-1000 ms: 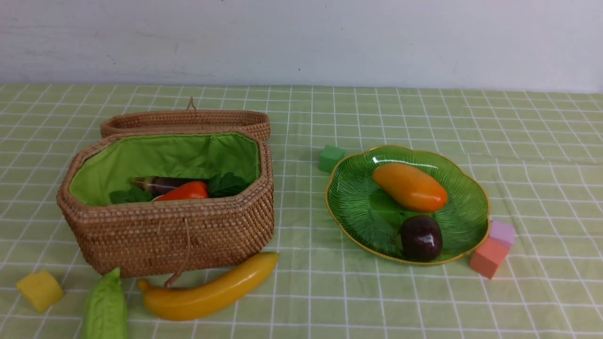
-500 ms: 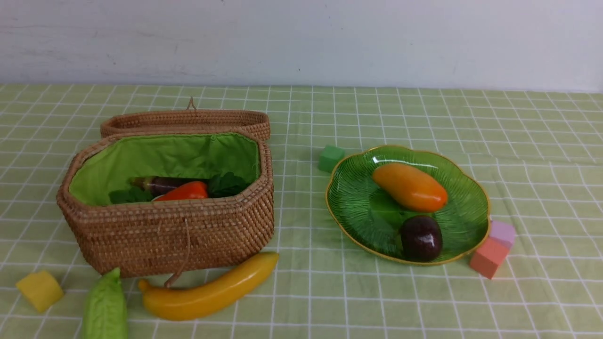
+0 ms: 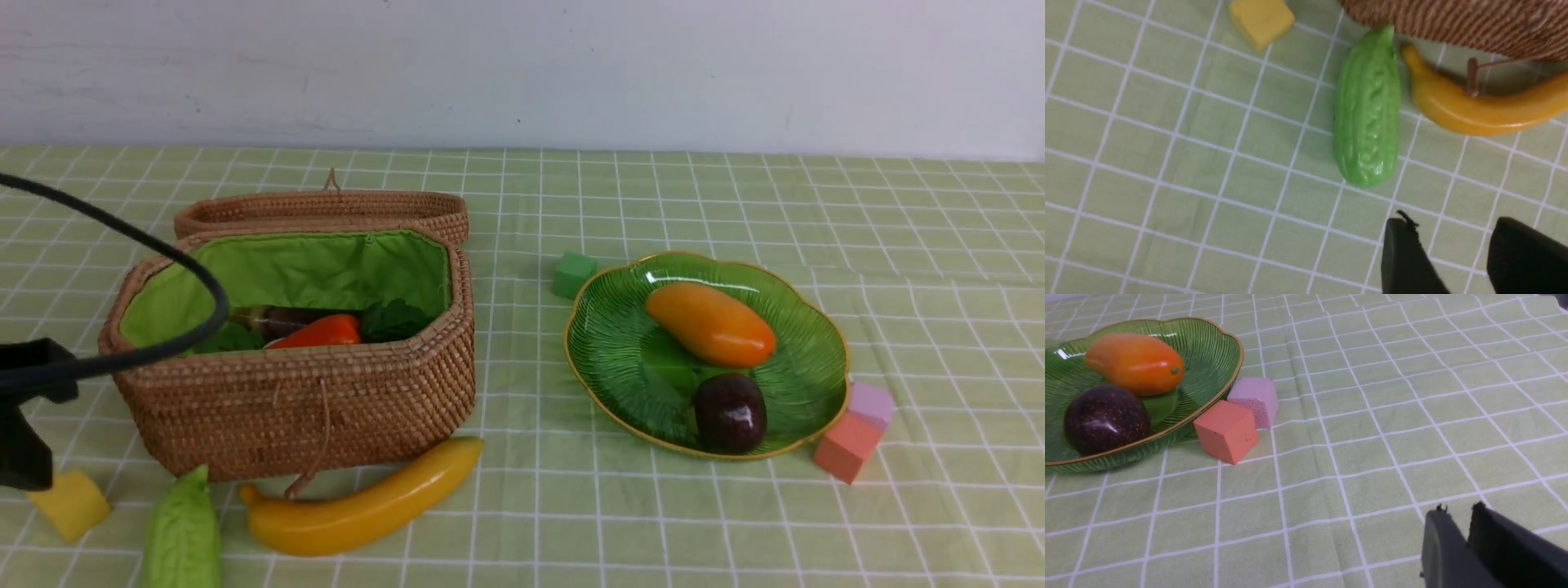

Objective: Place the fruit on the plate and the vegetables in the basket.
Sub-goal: Take a chayote with your left arm and place it on the basket on the left.

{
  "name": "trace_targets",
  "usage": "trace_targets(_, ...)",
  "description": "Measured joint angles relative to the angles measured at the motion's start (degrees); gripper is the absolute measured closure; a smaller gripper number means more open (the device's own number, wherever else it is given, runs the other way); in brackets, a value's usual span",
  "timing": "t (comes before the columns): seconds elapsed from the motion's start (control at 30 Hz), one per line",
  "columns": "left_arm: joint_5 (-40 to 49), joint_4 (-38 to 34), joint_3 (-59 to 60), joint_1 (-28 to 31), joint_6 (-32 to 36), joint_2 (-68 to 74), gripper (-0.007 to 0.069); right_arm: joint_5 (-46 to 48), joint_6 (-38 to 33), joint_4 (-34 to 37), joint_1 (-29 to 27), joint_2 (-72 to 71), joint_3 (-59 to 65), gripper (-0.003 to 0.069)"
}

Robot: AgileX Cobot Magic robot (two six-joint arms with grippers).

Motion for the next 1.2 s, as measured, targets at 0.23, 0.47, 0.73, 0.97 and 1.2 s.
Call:
trace_targets(0.23,-9.90,-1.02,5.34,0.00,6.09,6.99,0.0097,0.00,0.00,0.00,0.00,0.00,0.00,0.0540)
trace_targets(0.47,-17.15,-0.89,8.32,0.00,11.98,17.63,-0.0021,0.00,0.00,0.00,0.00,0.00,0.00,0.0531)
trace_targets(0.73,-22.38,-0.88,8.36,0.00,13.01,29.70,0.0031,-0.05,0.00,0.00,0.00,0.00,0.00,0.0522)
trace_targets(0.97,-23.44,-1.92,8.36,0.00,13.45,33.34,0.0185,-0.05,0.00,0.00,0.00,0.00,0.00,0.0512)
trace_targets(1.2,-18.93,-1.81,8.36,-0.06,13.86,29.21,0.0183,-0.05,0.00,0.00,0.00,0.00,0.00,0.0501)
